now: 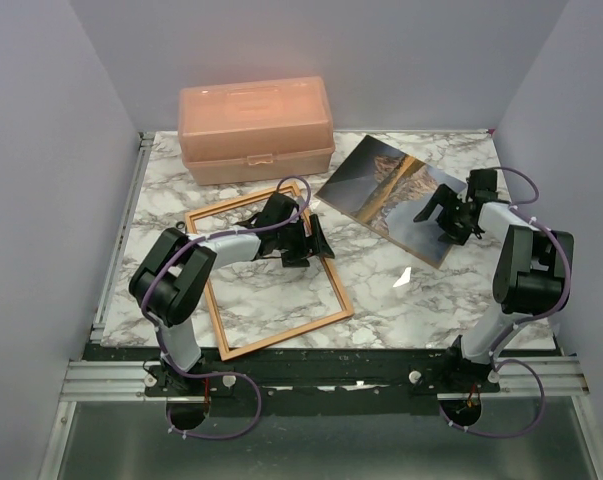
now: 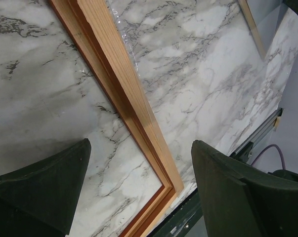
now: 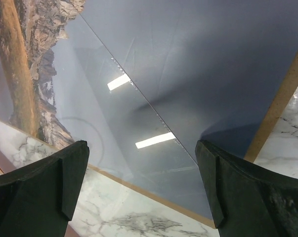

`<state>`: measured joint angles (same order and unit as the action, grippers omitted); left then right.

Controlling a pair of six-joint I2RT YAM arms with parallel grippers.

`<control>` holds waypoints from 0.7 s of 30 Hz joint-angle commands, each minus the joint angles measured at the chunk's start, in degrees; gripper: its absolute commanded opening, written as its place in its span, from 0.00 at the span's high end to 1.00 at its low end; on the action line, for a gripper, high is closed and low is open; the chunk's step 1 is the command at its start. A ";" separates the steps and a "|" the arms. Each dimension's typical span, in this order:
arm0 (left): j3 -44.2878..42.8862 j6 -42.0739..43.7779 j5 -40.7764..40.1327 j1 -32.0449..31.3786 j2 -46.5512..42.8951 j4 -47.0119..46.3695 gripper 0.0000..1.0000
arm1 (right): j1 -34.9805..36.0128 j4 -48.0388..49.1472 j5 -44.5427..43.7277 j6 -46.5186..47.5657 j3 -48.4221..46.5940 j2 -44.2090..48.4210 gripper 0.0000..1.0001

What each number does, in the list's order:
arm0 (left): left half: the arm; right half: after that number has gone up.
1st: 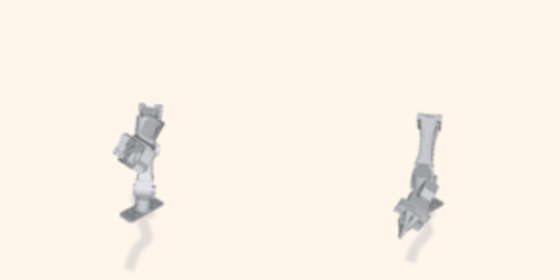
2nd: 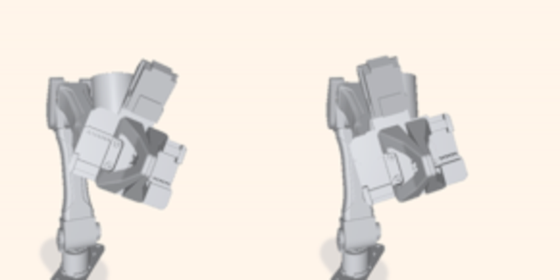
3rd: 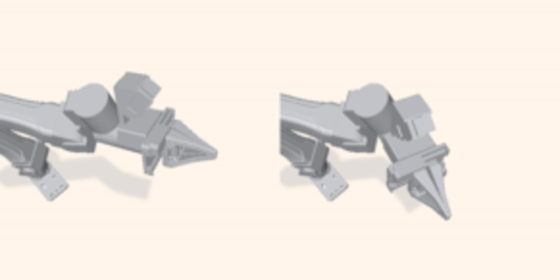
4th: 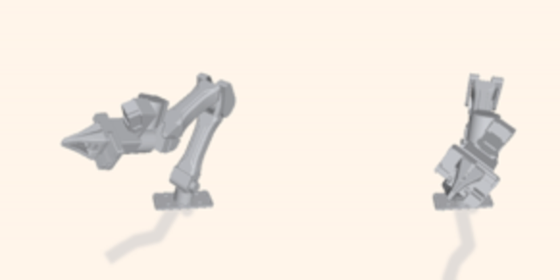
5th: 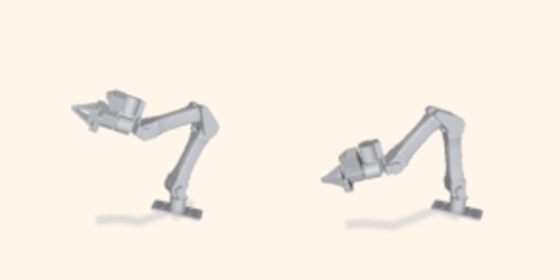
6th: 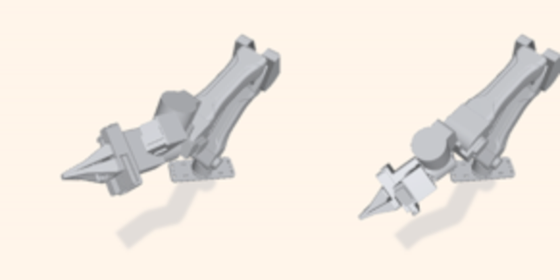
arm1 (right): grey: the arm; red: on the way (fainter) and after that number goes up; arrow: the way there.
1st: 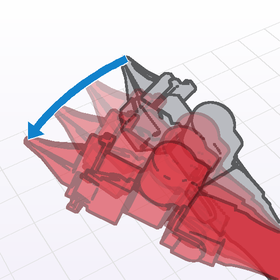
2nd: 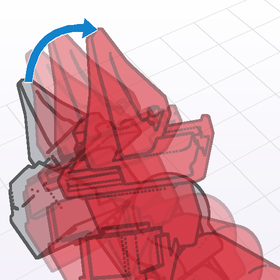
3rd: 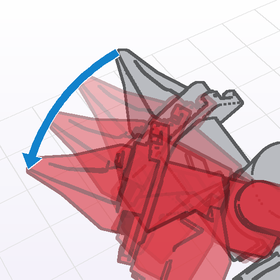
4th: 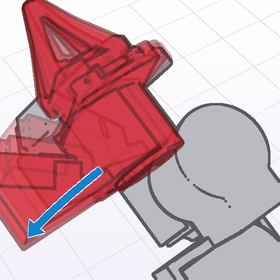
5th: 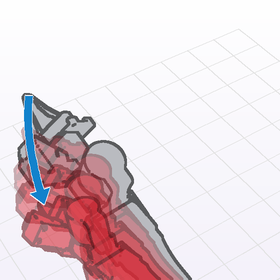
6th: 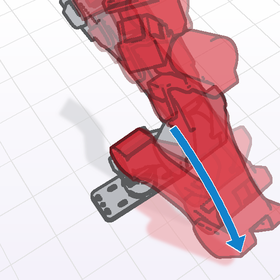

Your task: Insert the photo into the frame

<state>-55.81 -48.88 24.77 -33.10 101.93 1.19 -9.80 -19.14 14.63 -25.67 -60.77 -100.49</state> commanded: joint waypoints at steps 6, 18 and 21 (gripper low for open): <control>-0.31 -0.60 4.02 -0.19 1.17 -4.91 0.16 | 1.45 -0.95 14.62 1.66 7.28 -0.39 0.02; 2.08 -0.76 4.49 -0.21 -1.84 -6.33 0.16 | 2.63 3.83 32.37 -1.91 14.24 4.37 0.03; 2.92 -0.58 3.06 -0.17 -3.65 -4.39 0.17 | 3.03 4.45 33.87 -2.42 15.04 4.52 0.03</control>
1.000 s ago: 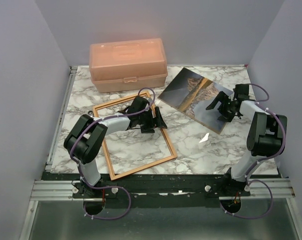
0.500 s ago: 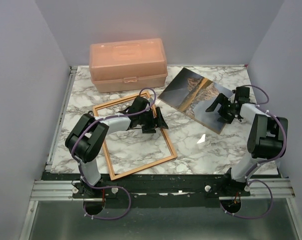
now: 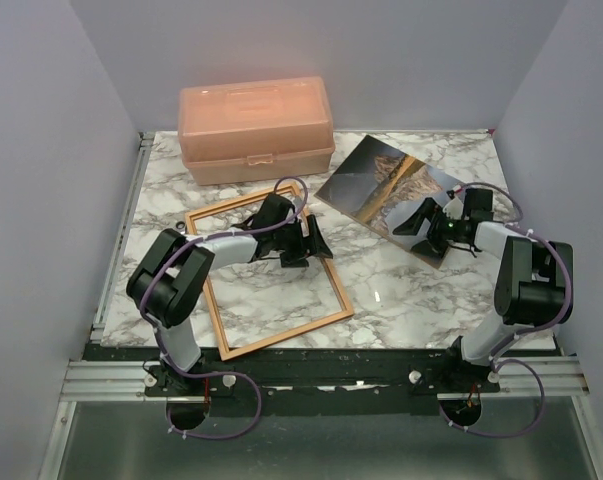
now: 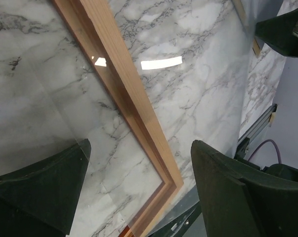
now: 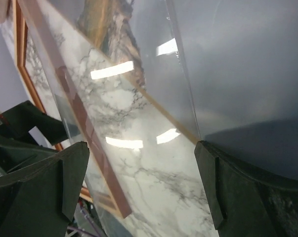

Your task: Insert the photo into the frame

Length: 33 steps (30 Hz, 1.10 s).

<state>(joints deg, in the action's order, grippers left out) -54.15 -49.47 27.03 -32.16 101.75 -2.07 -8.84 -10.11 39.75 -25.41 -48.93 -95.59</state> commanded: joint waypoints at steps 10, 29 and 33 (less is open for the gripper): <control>8.82 -1.59 0.57 1.17 -9.89 -3.50 0.27 | 4.44 -1.57 8.55 -4.36 6.89 0.11 0.03; 14.98 -0.57 1.89 6.41 -13.96 -5.18 0.27 | 4.44 7.59 14.98 -10.13 12.87 5.97 0.11; 16.45 -3.11 5.57 8.13 -10.14 -13.05 0.27 | 4.44 7.80 14.78 -10.29 13.20 5.63 0.11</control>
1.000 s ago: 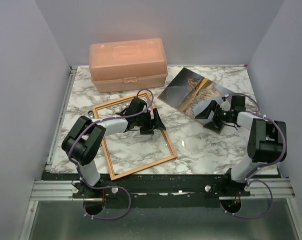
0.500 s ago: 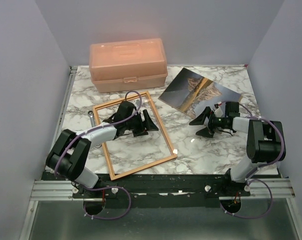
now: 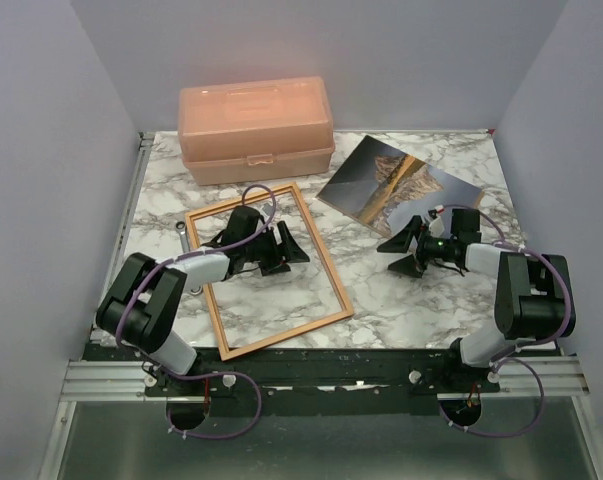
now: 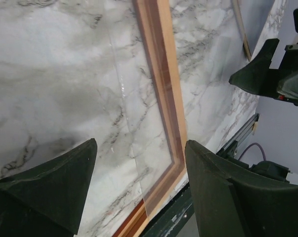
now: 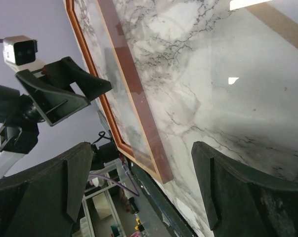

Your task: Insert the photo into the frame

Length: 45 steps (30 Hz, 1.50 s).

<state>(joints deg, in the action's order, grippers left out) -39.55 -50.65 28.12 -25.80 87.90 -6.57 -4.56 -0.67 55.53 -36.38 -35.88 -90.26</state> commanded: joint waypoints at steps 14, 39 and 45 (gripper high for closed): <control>1.25 -7.93 10.44 1.90 14.95 -28.99 0.40 | 0.16 0.10 -0.16 -1.09 1.13 0.46 0.10; 2.46 1.12 11.78 3.02 -2.04 -7.83 1.00 | 0.08 -18.13 -9.33 9.76 -8.59 10.64 0.00; 2.97 9.97 13.49 7.96 -8.54 9.25 1.00 | 0.23 -18.52 -9.31 11.16 -8.95 8.71 0.00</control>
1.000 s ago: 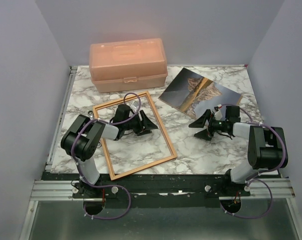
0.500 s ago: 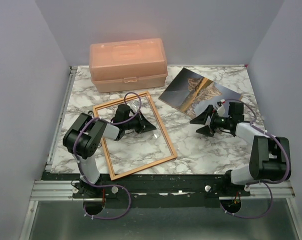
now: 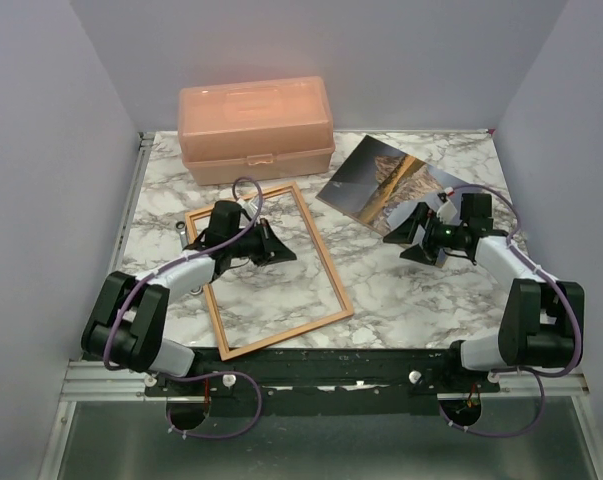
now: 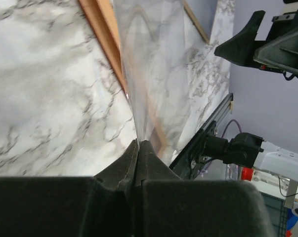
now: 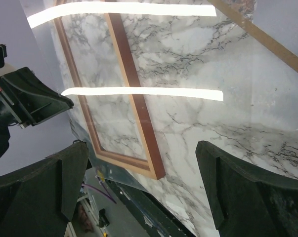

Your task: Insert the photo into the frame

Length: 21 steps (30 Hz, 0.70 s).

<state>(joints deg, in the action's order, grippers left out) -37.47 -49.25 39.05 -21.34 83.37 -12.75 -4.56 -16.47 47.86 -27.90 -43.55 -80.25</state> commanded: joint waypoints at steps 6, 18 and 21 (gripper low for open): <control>-0.29 14.54 0.05 8.15 -9.06 29.02 1.00 | 2.57 -1.19 -1.04 3.09 -0.59 -4.77 0.00; -7.55 17.82 -16.67 8.77 -13.69 45.02 0.18 | 6.89 6.22 -2.66 1.56 0.84 -13.90 0.00; -8.18 18.44 -17.41 8.77 -14.68 45.87 0.18 | 7.06 8.13 -2.35 1.51 0.53 -17.13 0.00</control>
<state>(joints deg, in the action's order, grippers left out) -43.57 -32.93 26.26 -12.82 71.13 28.95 1.93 -12.47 46.72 -26.46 -43.20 -93.80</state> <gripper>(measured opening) 0.816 0.996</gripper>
